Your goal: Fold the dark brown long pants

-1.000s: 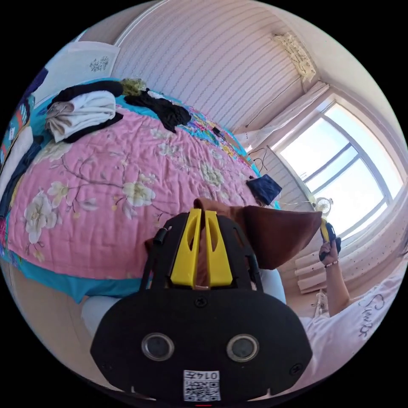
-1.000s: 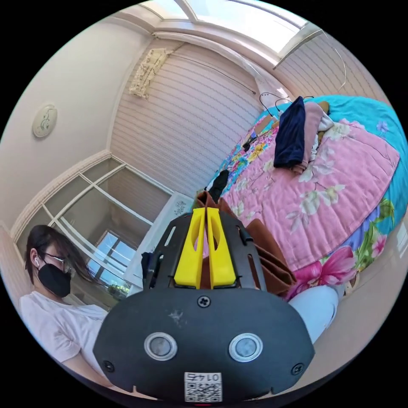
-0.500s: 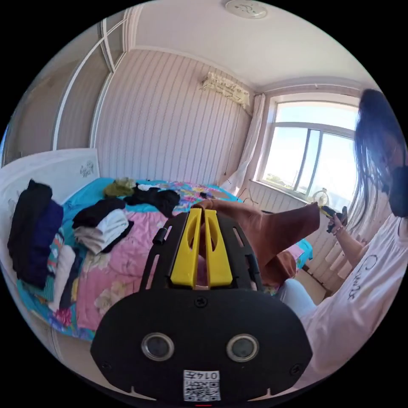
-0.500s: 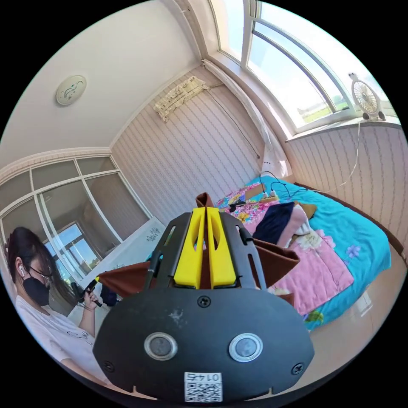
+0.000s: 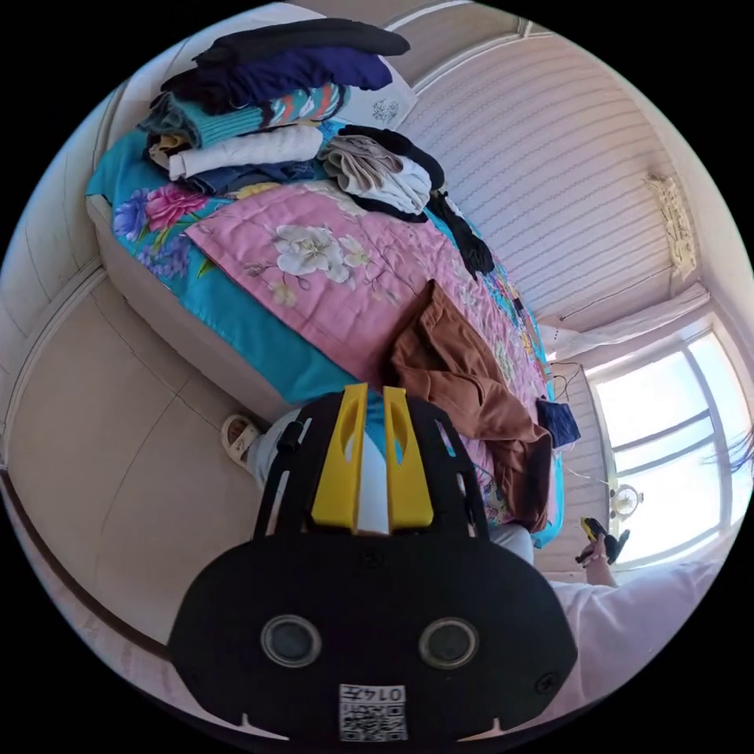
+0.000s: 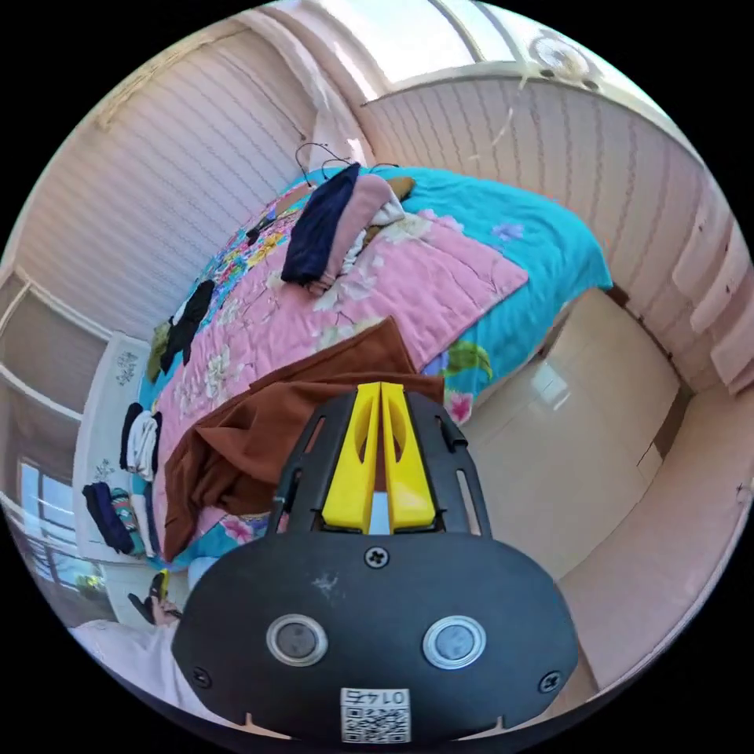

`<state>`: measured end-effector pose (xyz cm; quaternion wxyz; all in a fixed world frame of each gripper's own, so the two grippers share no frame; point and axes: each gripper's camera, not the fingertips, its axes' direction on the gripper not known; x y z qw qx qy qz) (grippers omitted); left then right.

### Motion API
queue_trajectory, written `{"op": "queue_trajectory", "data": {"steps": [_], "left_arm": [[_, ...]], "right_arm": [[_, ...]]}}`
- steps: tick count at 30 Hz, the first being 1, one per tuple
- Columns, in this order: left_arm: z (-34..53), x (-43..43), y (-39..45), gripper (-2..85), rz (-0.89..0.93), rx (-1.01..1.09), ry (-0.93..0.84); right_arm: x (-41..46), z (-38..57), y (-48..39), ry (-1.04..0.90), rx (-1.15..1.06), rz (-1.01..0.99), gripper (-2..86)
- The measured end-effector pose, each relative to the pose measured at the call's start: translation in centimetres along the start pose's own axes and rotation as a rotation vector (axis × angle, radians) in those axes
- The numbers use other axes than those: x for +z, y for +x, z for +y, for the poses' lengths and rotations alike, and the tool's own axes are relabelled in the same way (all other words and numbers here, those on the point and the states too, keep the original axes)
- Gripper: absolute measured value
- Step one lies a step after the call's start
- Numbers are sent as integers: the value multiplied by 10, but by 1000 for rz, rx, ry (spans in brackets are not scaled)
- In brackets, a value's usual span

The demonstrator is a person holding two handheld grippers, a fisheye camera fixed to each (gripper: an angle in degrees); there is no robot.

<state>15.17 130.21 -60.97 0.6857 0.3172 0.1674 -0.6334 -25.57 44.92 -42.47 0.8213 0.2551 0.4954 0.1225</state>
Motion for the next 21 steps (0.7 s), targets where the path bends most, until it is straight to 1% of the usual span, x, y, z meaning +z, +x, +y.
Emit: {"op": "queue_trajectory", "data": {"steps": [1,2,4,5,7,8,9,10,11,13,15,16,17,19,21], "left_arm": [[-3,1,-4,70,54,-23,13],[-6,3,-8,83,98,-45,30],[-8,11,-14,98,124,-74,27],[-10,20,-18,106,127,-88,-1],[-11,30,-29,113,127,-146,-11],[-12,33,-35,116,136,-183,-3],[-13,34,-38,115,136,-192,6],[-15,35,-42,113,128,-205,23],[-16,37,-45,107,122,-223,42],[-17,40,-49,103,109,-231,47],[-18,44,-52,102,96,-230,43],[-17,46,-55,103,89,-233,43],[-15,48,-57,105,83,-246,48],[-12,51,-61,110,81,-258,57],[-11,59,-65,109,90,-272,42]], "right_arm": [[6,-23,-47,31,-121,10,8],[12,-34,-73,36,-188,-3,11],[50,-71,-182,-9,-442,-92,39],[62,-78,-212,-29,-507,-116,51],[116,-93,-331,-125,-721,-197,94],[130,-94,-360,-154,-762,-221,106],[158,-95,-416,-224,-838,-276,128],[185,-93,-469,-291,-903,-321,133],[199,-91,-493,-316,-931,-336,136],[250,-82,-576,-409,-1003,-388,140],[290,-73,-625,-492,-1035,-407,153],[316,-66,-651,-533,-1053,-386,171],[328,-62,-662,-554,-1064,-366,174],[373,-44,-691,-657,-1096,-261,177],[379,-45,-697,-616,-1081,-258,166]]}}
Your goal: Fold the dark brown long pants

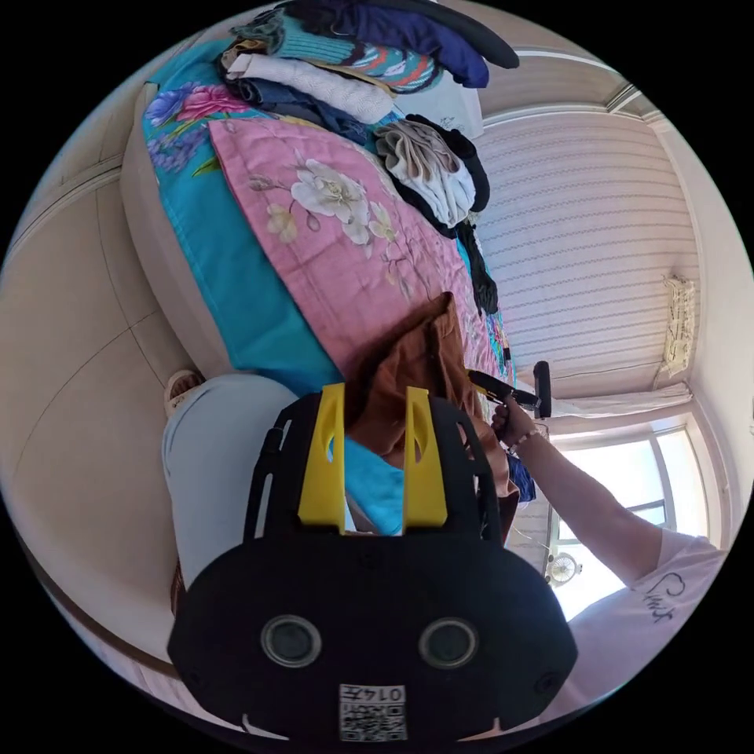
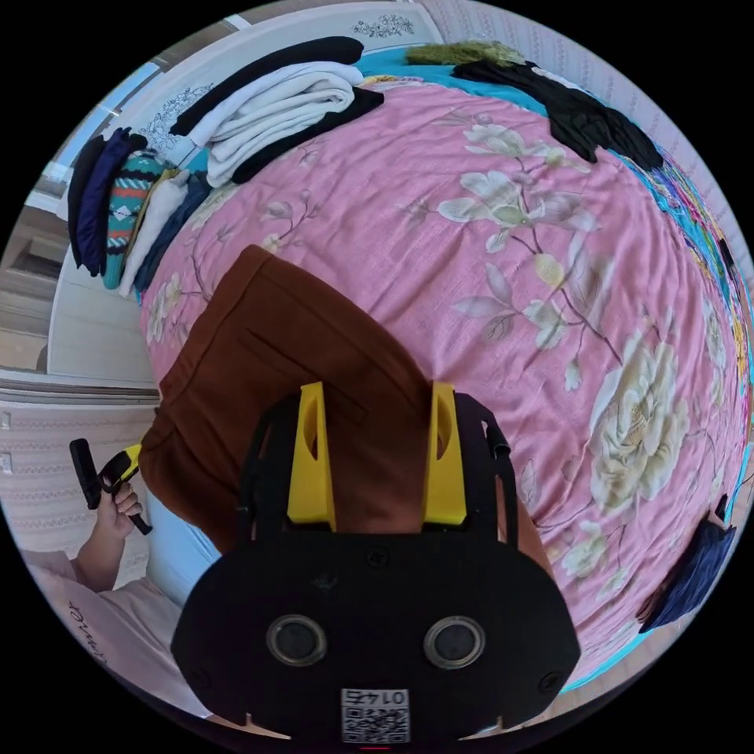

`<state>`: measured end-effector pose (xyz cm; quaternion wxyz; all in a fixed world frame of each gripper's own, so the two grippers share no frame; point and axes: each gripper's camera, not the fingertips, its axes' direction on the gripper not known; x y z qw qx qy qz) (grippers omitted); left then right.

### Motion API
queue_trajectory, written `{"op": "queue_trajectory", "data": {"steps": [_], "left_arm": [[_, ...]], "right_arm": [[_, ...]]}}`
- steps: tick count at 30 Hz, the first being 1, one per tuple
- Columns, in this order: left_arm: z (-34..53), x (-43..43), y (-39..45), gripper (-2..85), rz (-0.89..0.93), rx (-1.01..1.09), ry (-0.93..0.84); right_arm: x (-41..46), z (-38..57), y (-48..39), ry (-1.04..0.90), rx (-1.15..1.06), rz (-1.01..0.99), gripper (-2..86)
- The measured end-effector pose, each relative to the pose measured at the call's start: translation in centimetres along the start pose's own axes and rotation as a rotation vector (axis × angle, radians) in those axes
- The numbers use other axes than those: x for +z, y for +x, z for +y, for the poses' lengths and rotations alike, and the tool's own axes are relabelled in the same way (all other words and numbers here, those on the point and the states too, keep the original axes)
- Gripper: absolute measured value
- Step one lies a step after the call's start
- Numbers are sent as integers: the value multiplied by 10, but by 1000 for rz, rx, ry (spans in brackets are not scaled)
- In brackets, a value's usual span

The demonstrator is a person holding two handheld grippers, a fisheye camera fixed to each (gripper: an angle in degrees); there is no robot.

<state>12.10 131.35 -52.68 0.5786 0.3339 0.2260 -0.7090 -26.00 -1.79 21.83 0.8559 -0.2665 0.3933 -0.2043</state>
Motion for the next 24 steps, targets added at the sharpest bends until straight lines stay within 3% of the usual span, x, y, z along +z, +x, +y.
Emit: {"op": "queue_trajectory", "data": {"steps": [4,10,15,18,21,23,24], "left_arm": [[-6,18,-1,58,67,-2,-74],[-7,-10,49,16,250,160,9],[-23,-58,111,6,399,368,202],[-40,-80,105,6,295,357,351],[-51,-80,75,-2,-28,327,458],[-52,-59,41,-6,-290,290,427],[-53,-53,31,-5,-307,273,384]], "right_arm": [[-12,-3,11,18,-41,-101,49],[-104,5,31,247,-75,-288,15],[-230,-36,22,504,-212,-280,15],[-256,-102,-21,485,-296,-208,31],[-209,-160,-62,403,-266,-205,60],[-159,-171,-80,285,-234,-153,69],[-127,-165,-88,211,-243,-142,70]]}}
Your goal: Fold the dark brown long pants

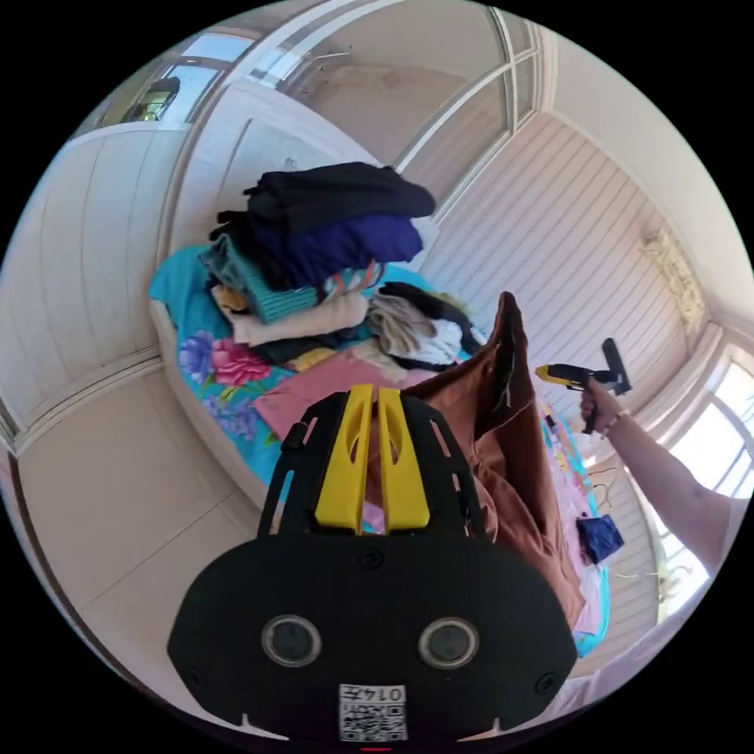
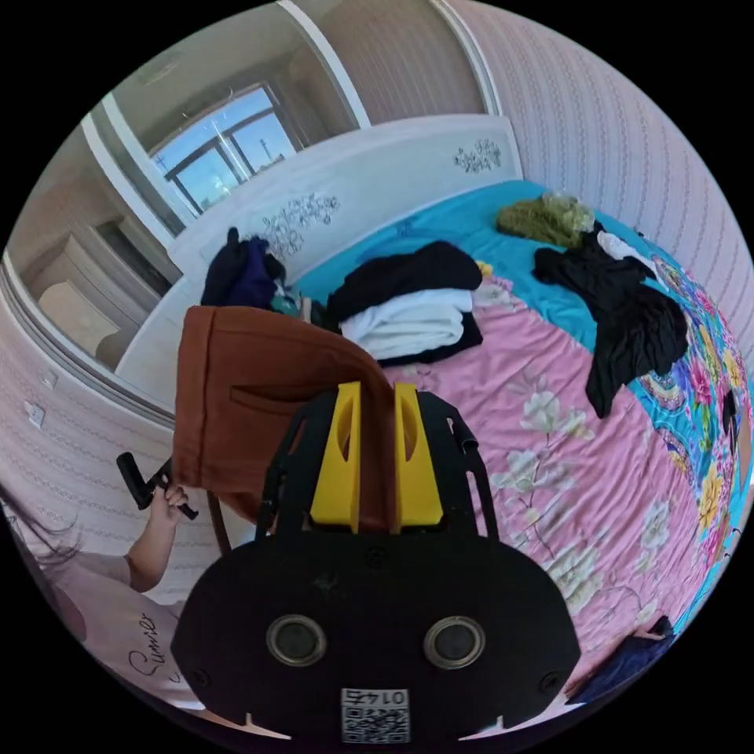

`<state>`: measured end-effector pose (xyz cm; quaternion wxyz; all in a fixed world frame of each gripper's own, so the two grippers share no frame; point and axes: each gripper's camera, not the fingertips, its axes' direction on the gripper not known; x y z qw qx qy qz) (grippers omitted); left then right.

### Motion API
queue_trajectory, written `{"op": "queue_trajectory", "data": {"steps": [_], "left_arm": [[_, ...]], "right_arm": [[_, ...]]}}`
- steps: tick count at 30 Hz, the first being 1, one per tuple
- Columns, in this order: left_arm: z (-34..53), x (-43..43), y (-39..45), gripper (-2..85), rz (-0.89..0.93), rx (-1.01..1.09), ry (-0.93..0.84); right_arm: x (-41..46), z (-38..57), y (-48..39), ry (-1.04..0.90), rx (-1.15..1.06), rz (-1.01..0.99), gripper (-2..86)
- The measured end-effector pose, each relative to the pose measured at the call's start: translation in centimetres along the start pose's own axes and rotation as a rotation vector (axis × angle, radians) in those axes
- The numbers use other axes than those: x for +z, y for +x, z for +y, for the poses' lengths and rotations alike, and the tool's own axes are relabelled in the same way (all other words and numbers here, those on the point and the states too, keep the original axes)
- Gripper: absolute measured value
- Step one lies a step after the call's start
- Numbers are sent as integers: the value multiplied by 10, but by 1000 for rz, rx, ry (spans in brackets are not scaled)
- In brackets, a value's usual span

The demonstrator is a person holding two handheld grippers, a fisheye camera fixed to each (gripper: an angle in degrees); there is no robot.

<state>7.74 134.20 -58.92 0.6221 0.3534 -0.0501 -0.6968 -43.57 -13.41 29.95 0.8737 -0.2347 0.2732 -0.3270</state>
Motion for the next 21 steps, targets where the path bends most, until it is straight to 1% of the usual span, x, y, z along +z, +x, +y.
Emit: {"op": "queue_trajectory", "data": {"steps": [1,2,3,4,5,6,7,8,9,10,11,12,13,14,16,17,19,21], "left_arm": [[10,13,-10,-3,26,-38,-93],[21,20,-11,-5,85,-32,-144],[28,21,-7,-6,101,-8,-149],[40,21,7,-8,98,61,-149],[52,22,26,-9,94,153,-156],[57,23,37,-9,101,204,-163],[67,26,60,-9,126,305,-178],[78,31,84,-9,145,397,-188],[83,33,97,-9,153,442,-190],[93,39,124,-9,177,537,-188],[104,47,152,-8,204,633,-186],[109,52,166,-7,217,672,-185],[120,62,194,-4,252,733,-179],[131,75,221,1,298,775,-176],[147,98,261,22,373,821,-196],[159,116,291,48,413,857,-233],[178,142,335,57,447,930,-276],[199,168,379,62,426,997,-289]], "right_arm": [[22,23,-2,-28,0,-28,71],[31,39,-2,-35,0,-48,71],[41,75,0,-41,1,-84,71],[44,120,5,-38,9,-91,72],[43,144,7,-33,15,-78,72],[38,197,13,-27,44,-25,72],[28,253,22,-18,111,47,72],[21,282,27,-7,160,80,72],[7,341,38,12,269,126,72],[-8,399,48,15,387,166,73],[-16,427,52,18,448,191,74],[-32,482,58,38,567,240,76],[-47,534,61,78,673,277,79],[-54,558,61,106,720,292,81],[-76,639,60,230,872,328,91],[-79,656,59,261,897,341,93],[-84,706,56,374,948,401,105],[-80,732,60,418,946,424,111]]}}
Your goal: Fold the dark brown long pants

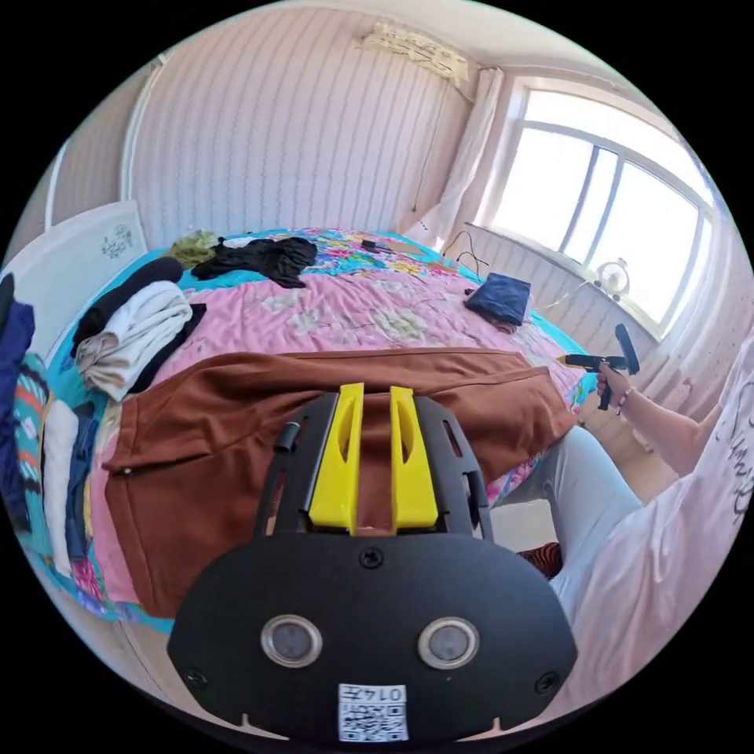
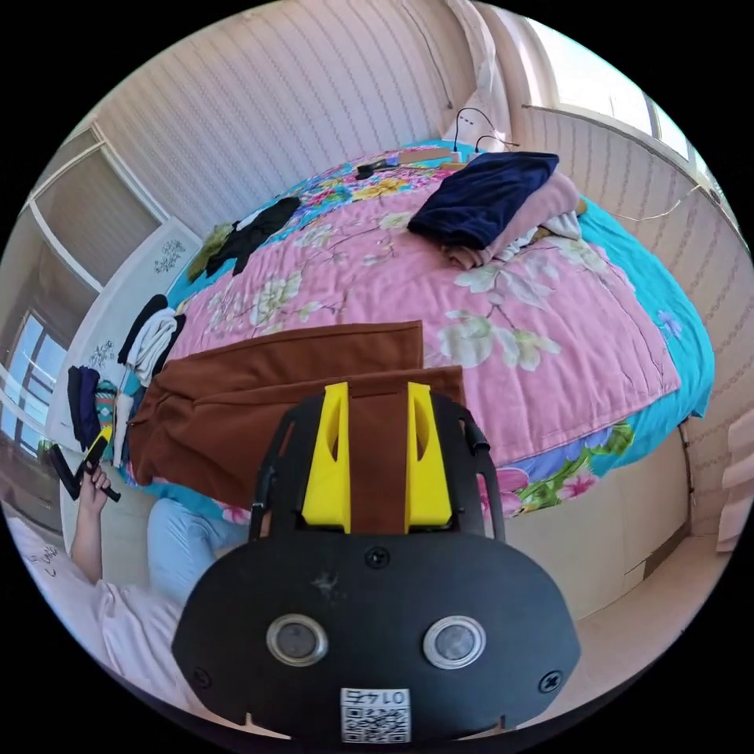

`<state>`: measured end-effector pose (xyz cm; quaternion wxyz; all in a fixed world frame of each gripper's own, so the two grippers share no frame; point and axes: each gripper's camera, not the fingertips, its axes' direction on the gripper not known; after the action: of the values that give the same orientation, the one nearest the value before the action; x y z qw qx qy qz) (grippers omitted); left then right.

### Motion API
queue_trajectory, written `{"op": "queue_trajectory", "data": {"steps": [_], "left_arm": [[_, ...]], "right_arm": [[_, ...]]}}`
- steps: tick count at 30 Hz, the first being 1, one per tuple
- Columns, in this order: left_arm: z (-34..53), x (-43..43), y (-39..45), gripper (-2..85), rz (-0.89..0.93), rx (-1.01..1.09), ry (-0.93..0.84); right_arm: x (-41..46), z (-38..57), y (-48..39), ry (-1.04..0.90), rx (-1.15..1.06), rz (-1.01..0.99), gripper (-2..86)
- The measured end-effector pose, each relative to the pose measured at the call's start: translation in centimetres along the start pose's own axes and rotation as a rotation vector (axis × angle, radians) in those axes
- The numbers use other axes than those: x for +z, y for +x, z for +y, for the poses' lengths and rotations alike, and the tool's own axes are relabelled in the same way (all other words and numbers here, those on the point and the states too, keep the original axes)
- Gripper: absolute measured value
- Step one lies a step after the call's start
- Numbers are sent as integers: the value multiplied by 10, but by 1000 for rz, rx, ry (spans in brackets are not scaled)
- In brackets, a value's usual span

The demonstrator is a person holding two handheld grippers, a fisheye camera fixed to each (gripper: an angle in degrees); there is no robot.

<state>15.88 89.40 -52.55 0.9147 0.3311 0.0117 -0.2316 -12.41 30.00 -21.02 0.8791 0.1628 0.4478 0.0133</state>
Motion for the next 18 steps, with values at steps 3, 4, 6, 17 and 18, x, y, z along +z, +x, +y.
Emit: {"op": "queue_trajectory", "data": {"steps": [3,4,6,17,18], "left_arm": [[-44,67,43,63,-38,136,-57],[-61,96,59,63,-24,179,-93],[-86,144,80,63,2,222,-160],[-147,421,183,99,60,493,-472],[-147,432,188,100,59,502,-490]], "right_arm": [[14,3,32,41,-17,-6,115],[22,0,44,59,-26,-5,116],[41,-8,63,60,-44,-22,116],[135,6,167,-6,-100,-404,84],[142,6,181,-44,-88,-473,88]]}}
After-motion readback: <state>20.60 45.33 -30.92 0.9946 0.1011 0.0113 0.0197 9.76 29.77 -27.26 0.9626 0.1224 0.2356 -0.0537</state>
